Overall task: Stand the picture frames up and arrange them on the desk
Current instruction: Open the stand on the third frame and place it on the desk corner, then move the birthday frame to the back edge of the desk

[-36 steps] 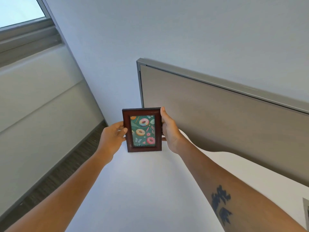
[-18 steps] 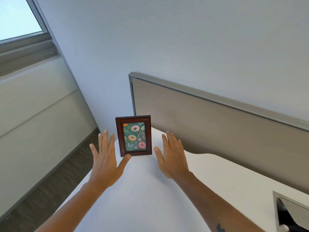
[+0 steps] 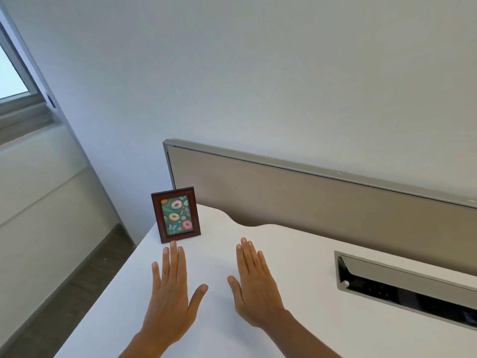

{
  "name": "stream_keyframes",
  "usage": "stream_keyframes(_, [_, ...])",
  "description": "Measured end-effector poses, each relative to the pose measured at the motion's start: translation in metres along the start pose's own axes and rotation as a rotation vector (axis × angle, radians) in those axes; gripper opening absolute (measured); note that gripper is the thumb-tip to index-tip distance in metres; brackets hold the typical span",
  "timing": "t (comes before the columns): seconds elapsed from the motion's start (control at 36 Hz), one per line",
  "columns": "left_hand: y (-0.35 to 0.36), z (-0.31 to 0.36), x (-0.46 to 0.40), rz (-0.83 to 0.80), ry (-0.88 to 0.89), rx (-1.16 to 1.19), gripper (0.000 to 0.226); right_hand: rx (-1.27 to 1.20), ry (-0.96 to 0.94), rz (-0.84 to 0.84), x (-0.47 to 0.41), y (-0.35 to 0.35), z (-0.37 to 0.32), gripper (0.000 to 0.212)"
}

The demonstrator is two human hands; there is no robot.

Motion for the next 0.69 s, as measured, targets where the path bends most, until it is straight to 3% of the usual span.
stream_keyframes(0.22, [-0.009,0.072,0.084,-0.104,0.117,0.050,0.092,-0.015,0.094,0.030,0.109,-0.024,0.005,0.074])
stream_keyframes(0.47, [0.003,0.148,0.171,-0.238,0.220,0.055,0.099,0.043,0.165,0.066,0.223,-0.052,0.014,0.075])
stream_keyframes(0.69, [0.014,0.219,0.212,-0.249,0.348,0.118,0.093,0.071,0.278,0.103,0.300,-0.083,0.041,0.076])
Point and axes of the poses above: each hand's wrist, its own x-axis away from the middle knuckle, its own y-axis out of the palm, z = x × y, the point moved 7 cm from there along -x, towards the middle knuckle
